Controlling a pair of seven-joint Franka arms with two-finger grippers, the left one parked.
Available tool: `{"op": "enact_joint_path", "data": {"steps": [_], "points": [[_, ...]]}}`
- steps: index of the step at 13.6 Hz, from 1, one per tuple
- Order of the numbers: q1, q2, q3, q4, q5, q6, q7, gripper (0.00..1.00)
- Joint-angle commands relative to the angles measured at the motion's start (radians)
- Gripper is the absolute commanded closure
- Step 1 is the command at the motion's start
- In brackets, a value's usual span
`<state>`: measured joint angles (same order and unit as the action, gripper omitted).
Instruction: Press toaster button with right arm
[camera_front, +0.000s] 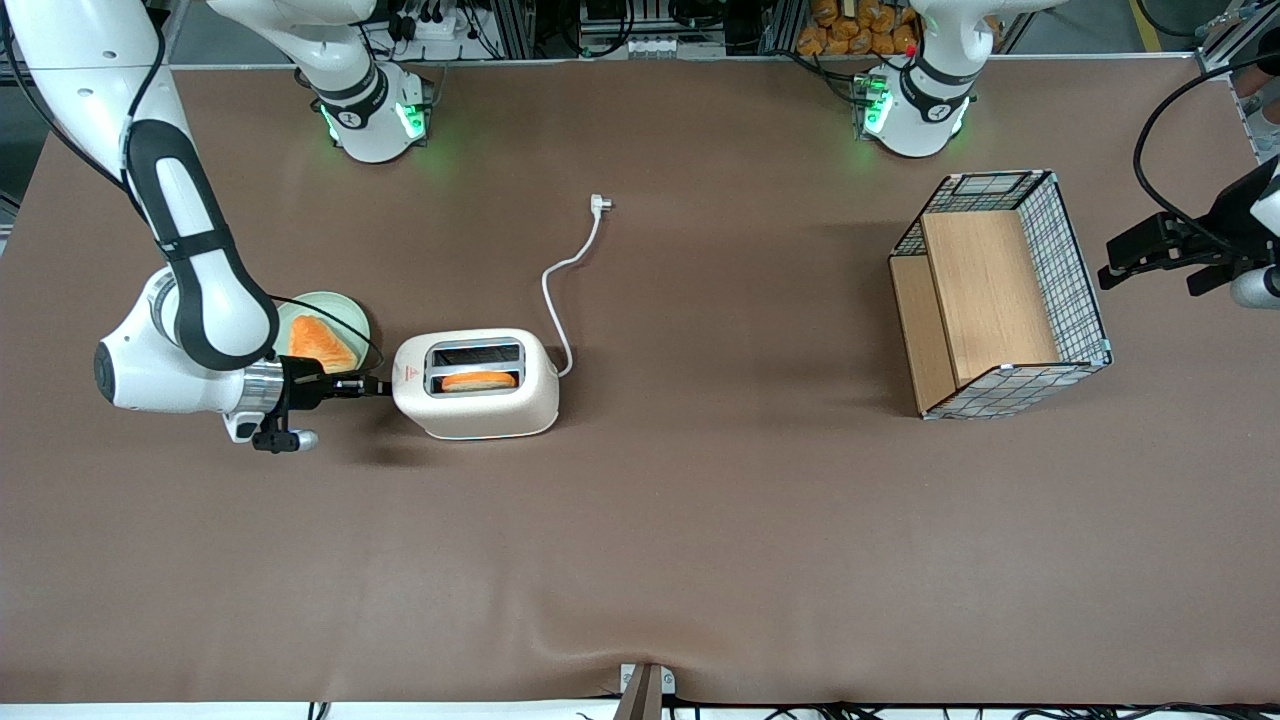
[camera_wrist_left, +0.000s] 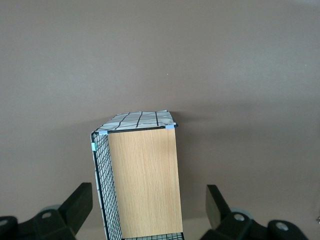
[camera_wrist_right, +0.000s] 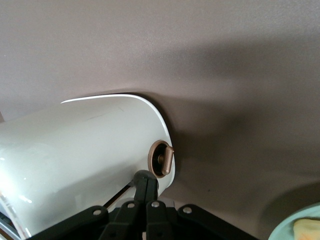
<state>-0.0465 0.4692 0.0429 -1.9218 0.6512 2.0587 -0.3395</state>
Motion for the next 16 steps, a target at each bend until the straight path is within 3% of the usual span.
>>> {"op": "enact_joint_path", "data": {"steps": [1,9,14,15,16], "points": [[0.005,0.037,0.005,0.003,0.034,0.047,-0.036,1.0],[-0.013,0.037,0.002,0.073,0.03,-0.015,-0.026,1.0],[-0.024,0.049,-0.003,0.168,-0.021,-0.078,-0.022,1.0],[-0.024,0.049,-0.003,0.17,-0.022,-0.08,-0.022,0.9],[-0.023,0.048,-0.005,0.175,-0.024,-0.08,-0.021,0.45]]}}
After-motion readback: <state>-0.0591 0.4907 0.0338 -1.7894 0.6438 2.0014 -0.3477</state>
